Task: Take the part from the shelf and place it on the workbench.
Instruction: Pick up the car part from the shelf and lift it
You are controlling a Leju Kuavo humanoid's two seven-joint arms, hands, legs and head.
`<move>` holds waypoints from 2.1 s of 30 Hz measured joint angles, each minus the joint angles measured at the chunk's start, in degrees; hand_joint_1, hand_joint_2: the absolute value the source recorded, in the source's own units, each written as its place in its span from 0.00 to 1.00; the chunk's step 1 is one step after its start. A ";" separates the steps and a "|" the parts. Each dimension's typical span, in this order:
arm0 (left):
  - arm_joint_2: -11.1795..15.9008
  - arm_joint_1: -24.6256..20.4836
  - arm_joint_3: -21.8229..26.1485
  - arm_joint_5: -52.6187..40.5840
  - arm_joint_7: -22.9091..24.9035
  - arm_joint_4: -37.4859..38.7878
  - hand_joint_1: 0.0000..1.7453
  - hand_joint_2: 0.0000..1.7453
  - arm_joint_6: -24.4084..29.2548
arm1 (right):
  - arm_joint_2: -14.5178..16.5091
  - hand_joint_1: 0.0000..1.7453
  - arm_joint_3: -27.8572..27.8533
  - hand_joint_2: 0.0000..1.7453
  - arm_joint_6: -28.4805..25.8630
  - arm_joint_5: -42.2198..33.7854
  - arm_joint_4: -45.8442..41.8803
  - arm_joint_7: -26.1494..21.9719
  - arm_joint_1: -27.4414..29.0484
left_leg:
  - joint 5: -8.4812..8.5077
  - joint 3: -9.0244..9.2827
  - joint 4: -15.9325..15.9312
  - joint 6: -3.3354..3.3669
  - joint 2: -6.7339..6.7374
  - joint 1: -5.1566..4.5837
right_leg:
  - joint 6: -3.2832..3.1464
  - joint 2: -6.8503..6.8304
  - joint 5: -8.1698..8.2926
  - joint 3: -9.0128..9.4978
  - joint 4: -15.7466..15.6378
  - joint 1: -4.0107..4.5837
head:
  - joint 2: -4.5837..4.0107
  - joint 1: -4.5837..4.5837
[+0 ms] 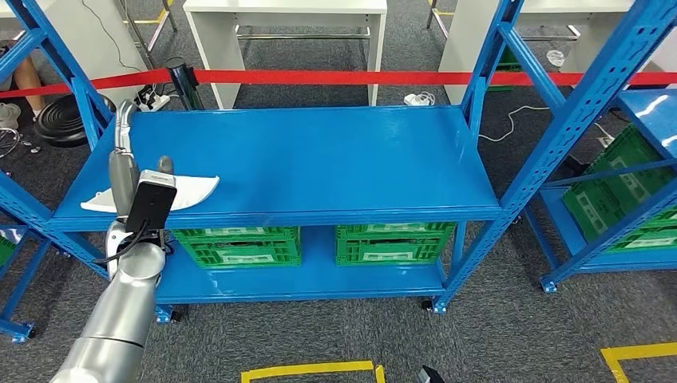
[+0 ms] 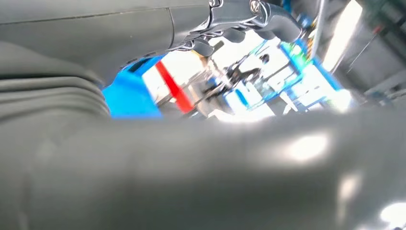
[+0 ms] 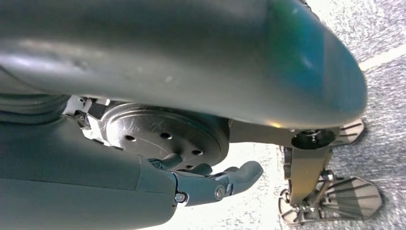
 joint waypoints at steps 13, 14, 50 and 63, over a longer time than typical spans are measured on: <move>1.02 -3.92 -1.76 2.27 4.76 7.85 0.00 1.00 -10.09 | 0.72 0.00 -0.60 0.00 0.08 0.92 0.02 -0.15 0.19 | -0.32 0.13 0.00 0.89 -0.03 -0.14 | 1.44 -0.04 0.20 0.64 -1.16 -0.04 | 0.00 -0.01; 1.24 -4.68 -1.90 2.15 5.04 9.02 0.00 1.00 -10.18 | 0.73 0.00 -0.61 0.00 0.16 1.03 0.02 -0.37 0.23 | -0.31 0.15 -0.02 0.88 -0.02 -0.12 | 1.44 -0.04 0.20 0.64 -1.15 -0.02 | 0.00 -0.01; 6.69 -15.32 1.76 12.60 26.72 31.59 0.00 1.00 -35.23 | 0.64 0.00 -3.06 0.00 2.89 -1.48 0.02 -1.55 0.29 | -0.10 0.43 -0.56 0.55 -0.01 -0.02 | 1.34 -0.01 0.14 0.63 -1.10 0.09 | -0.01 -0.01; 8.34 -17.17 2.23 10.46 30.05 32.59 0.00 1.00 -34.01 | 0.48 0.00 -7.61 0.00 3.30 -5.06 0.02 -1.57 0.26 | -0.10 0.43 -0.56 0.53 -0.02 0.03 | 1.32 -0.02 0.14 0.63 -1.09 0.14 | 0.00 -0.02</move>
